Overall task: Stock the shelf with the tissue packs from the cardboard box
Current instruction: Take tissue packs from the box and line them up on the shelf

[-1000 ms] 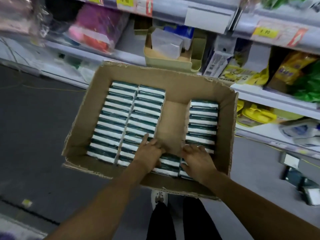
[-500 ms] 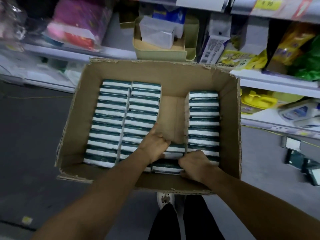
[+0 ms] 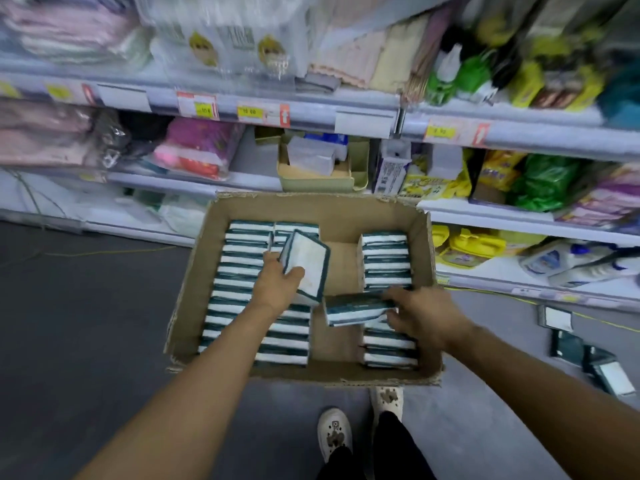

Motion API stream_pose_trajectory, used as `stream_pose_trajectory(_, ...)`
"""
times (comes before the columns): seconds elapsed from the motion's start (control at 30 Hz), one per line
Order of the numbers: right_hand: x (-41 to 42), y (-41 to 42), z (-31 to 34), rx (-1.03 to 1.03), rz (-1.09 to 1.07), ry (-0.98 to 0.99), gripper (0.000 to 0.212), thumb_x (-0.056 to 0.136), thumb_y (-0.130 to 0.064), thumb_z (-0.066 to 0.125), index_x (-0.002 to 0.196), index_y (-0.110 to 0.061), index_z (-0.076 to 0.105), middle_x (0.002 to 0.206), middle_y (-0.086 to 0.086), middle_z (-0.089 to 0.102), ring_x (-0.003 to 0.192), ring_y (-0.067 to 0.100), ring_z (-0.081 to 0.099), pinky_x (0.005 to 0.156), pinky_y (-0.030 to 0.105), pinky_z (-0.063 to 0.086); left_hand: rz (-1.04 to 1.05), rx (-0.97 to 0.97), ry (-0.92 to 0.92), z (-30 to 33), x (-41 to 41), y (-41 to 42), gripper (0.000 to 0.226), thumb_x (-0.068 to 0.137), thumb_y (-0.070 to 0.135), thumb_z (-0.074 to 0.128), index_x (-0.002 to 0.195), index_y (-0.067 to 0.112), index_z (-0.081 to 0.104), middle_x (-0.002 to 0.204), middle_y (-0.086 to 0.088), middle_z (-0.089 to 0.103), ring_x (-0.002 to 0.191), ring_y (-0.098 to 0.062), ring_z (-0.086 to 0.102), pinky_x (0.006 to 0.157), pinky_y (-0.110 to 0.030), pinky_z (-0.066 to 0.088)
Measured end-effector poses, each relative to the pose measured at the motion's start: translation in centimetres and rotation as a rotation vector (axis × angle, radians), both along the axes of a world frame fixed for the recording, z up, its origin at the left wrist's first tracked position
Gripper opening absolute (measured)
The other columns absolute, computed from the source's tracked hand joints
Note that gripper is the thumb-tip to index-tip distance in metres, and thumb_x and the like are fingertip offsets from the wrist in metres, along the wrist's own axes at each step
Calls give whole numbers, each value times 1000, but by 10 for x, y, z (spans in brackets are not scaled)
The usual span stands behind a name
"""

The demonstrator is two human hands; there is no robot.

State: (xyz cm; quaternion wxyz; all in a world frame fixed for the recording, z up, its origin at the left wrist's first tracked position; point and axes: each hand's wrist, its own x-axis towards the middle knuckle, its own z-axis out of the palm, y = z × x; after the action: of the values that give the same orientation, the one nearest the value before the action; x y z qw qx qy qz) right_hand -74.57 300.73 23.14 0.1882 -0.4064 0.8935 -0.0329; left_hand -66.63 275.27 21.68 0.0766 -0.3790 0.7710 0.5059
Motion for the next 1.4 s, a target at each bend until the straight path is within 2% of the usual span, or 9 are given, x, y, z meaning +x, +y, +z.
stream_pose_trajectory(0.13, -3, 23, 52, -340, -182, 197, 29, 83, -23, 72, 110, -19, 62, 76, 2, 72, 60, 28, 67, 50, 32, 48, 51, 35, 118, 51, 7, 8, 70, 97, 12, 48, 152, 41, 15, 133, 10, 41, 90, -28, 62, 71, -35, 49)
stream_pose_trajectory(0.23, -6, 31, 84, -517, -257, 313, 29, 82, -18, 73, 109, -21, 61, 74, -2, 72, 52, 22, 64, 42, 32, 47, -52, 82, 165, 95, -3, 27, 51, 97, 6, 44, 137, 37, 51, 122, 10, 51, 74, -19, 58, 67, -38, 56)
stream_pose_trajectory(0.33, -7, 33, 116, -605, -265, 392, 28, 86, -25, 63, 111, -27, 51, 79, -4, 72, 53, 21, 64, 42, 32, 45, -2, 307, 210, 146, -15, 51, 29, 101, 30, 45, 110, 36, 71, 115, 1, 58, 100, -21, 58, 73, -30, 59)
stream_pose_trajectory(0.47, 0, 39, 152, -670, -334, 404, 34, 85, -16, 71, 109, -30, 52, 78, -16, 68, 54, 6, 55, 43, 23, 35, -85, 307, 367, 189, -24, 70, 45, 89, 65, 47, 119, 35, 64, 129, 9, 57, 120, -14, 52, 82, -24, 43)
stream_pose_trajectory(0.6, 13, 36, 184, -925, -488, 46, 46, 85, -26, 73, 119, -43, 47, 93, -25, 60, 75, -7, 63, 60, 19, 49, -37, 319, 514, 213, -33, 75, 34, 80, 46, 75, 111, 42, 62, 125, 13, 58, 114, -7, 54, 84, -26, 48)
stream_pose_trajectory(0.73, 16, 8, 218, -1460, -880, -561, 75, 75, -31, 81, 138, -21, 41, 115, 6, 67, 100, 20, 69, 81, 39, 59, -45, 263, 674, 237, -36, 82, 42, 82, 38, 76, 121, 36, 60, 122, 15, 60, 115, -5, 53, 87, -22, 45)
stream_pose_trajectory(0.97, 2, -24, 276, -1730, -1057, -900, 17, 84, -9, 72, 98, -11, 64, 85, 3, 73, 73, 15, 66, 66, 29, 49, -182, 153, 800, 274, -51, 88, 45, 88, 32, 71, 130, 29, 55, 118, 21, 56, 101, 15, 51, 78, -9, 47)
stream_pose_trajectory(1.13, -29, -11, 303, -1713, -1104, -776, 20, 85, -8, 69, 101, -12, 59, 101, 12, 68, 93, 25, 64, 74, 35, 53, -226, 86, 807, 294, -64, 72, 29, 97, 46, 51, 125, 39, 55, 129, 18, 50, 119, -8, 49, 92, -32, 52)
stream_pose_trajectory(1.4, -100, 29, 363, -1483, -962, -229, 15, 86, -15, 72, 97, -12, 63, 102, 11, 70, 88, 24, 69, 77, 38, 59, -285, 55, 816, 343, -109, 62, 65, 97, 13, 58, 146, 44, 30, 135, 13, 37, 90, -21, 63, 53, -35, 58)
